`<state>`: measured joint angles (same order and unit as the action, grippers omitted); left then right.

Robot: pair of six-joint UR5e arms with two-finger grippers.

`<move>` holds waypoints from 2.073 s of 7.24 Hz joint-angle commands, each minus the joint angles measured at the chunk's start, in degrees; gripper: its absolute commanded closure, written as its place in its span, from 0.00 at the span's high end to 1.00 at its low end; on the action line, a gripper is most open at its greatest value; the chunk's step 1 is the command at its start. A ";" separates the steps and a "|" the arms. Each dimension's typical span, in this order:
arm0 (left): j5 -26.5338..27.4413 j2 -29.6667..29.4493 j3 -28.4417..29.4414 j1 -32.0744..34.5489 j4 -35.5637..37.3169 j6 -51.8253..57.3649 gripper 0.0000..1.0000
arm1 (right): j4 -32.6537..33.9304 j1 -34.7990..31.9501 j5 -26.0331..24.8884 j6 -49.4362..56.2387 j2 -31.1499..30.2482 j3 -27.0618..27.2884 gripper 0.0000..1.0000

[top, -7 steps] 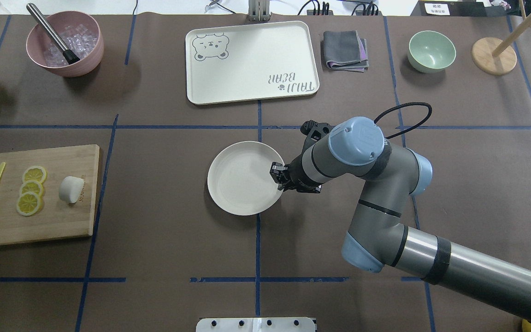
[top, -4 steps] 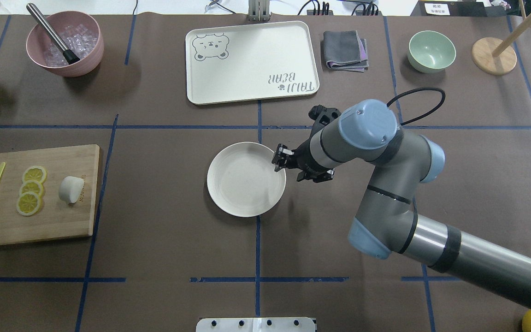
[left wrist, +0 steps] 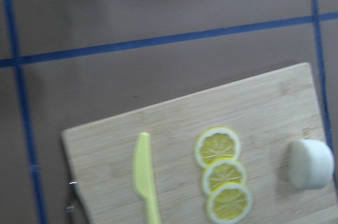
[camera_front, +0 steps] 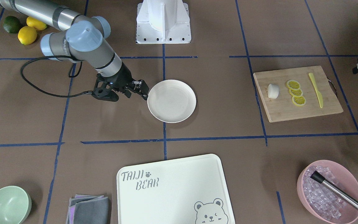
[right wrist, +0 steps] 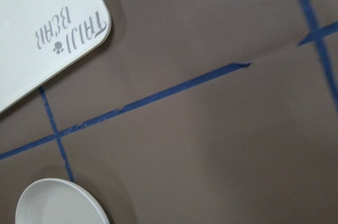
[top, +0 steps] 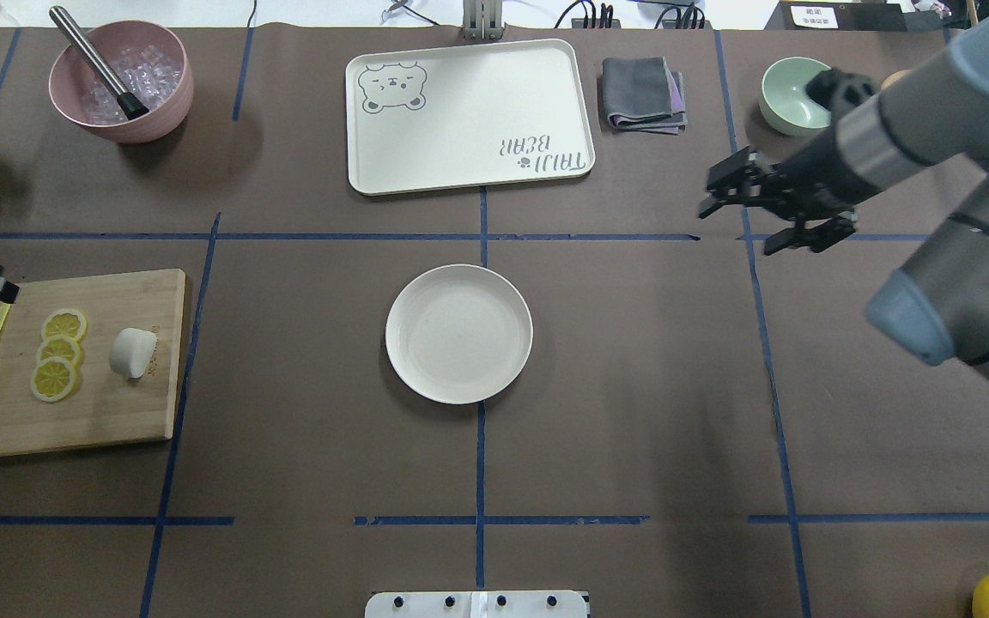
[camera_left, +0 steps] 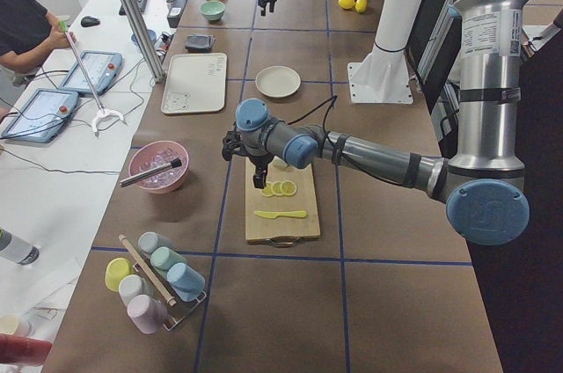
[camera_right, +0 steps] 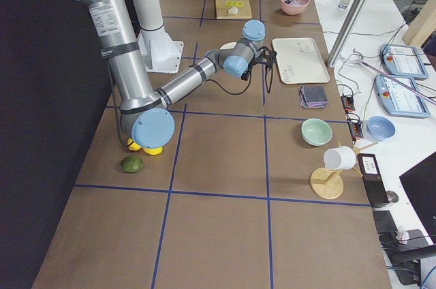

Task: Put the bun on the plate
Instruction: 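Release the plate and withdraw the right gripper while the left gripper reaches the bun, then grasp the small white bun on the cutting board with the left gripper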

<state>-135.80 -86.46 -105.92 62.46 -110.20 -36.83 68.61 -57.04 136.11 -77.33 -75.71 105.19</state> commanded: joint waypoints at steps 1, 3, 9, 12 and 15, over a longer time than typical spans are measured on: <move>10.85 -0.19 -0.08 -11.26 -9.58 -14.73 1.00 | 0.21 -9.90 3.64 19.74 -12.13 2.47 1.00; 17.73 -1.16 0.36 -16.91 -9.68 -14.93 1.00 | 4.22 -15.00 -1.44 42.42 -19.37 2.65 1.00; 20.13 -3.19 2.82 -21.33 -9.68 -14.76 0.90 | 13.04 -19.95 -2.26 57.29 -19.39 2.65 1.00; 20.13 -2.83 3.17 -21.33 -9.68 -14.76 0.61 | 13.04 -19.95 -1.99 57.29 -19.39 2.74 1.00; 20.04 -3.01 1.95 -21.33 -9.68 -15.02 0.38 | 13.04 -20.04 -1.47 57.21 -19.31 2.74 1.00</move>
<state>-115.68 -89.41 -103.25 41.14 -119.88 -51.72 81.65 -77.06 134.46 -20.12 -95.08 107.93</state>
